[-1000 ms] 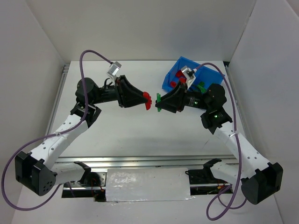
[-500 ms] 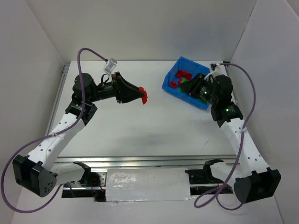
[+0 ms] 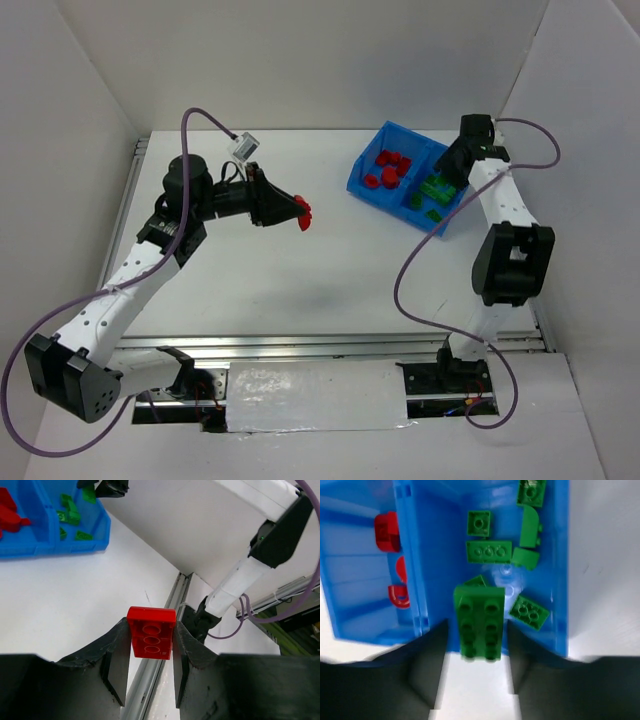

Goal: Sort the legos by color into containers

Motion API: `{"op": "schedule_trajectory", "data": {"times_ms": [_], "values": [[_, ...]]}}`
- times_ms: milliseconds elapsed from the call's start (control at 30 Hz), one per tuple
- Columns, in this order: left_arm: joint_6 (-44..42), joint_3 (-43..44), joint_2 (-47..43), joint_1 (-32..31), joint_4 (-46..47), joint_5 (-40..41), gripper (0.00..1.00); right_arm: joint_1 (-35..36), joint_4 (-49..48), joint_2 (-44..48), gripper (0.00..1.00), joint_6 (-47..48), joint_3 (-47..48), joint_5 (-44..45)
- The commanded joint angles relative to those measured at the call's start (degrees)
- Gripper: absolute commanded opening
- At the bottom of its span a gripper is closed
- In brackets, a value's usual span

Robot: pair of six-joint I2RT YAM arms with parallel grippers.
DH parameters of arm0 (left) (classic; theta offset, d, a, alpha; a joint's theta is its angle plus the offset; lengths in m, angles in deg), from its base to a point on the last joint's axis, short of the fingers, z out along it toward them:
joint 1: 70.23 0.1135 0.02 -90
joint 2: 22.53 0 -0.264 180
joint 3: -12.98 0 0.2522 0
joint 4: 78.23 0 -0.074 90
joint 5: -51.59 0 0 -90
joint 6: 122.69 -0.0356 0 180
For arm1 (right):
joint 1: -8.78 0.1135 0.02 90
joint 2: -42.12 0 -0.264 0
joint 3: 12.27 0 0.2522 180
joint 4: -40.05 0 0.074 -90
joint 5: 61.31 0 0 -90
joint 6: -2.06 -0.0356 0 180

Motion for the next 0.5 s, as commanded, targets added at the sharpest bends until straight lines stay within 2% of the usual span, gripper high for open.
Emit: {"op": "schedule_trajectory", "data": {"times_ms": [0, 33, 167, 300, 333, 367, 467], "values": [[-4.0, 4.3, -1.5, 0.4, -5.1, 2.9, 0.0, 0.0, 4.8, -4.5, 0.62, 2.1, 8.7, 1.9], [-4.4, 4.6, -1.2, 0.4, -6.0, 3.3, 0.0, 0.0, 5.4, -5.5, 0.76, 2.5, 9.6, 2.1], [-4.2, 5.9, 0.9, 0.6, -5.9, 5.0, 0.0, 0.0, 6.1, -7.2, 0.99, 3.5, 13.6, 1.5], [-3.9, 8.9, 6.7, 0.4, -4.1, 6.9, 0.0, 0.0, 8.6, -4.5, 1.0, 3.3, 15.5, 0.7], [-3.7, 10.2, 10.4, 0.0, -3.8, 9.0, 0.0, 0.0, 9.7, -1.1, 1.0, 2.7, 14.2, -0.5], [-3.5, 10.9, 12.5, -0.4, 0.7, 9.9, 0.0, 0.2, 9.5, 1.6, 1.0, 1.9, 12.5, -2.0], [-7.4, 19.1, 24.2, -4.2, 2.0, 16.0, 0.0, 1.2, 6.3, 15.4, 1.0, 0.3, 0.5, -7.4]]}}
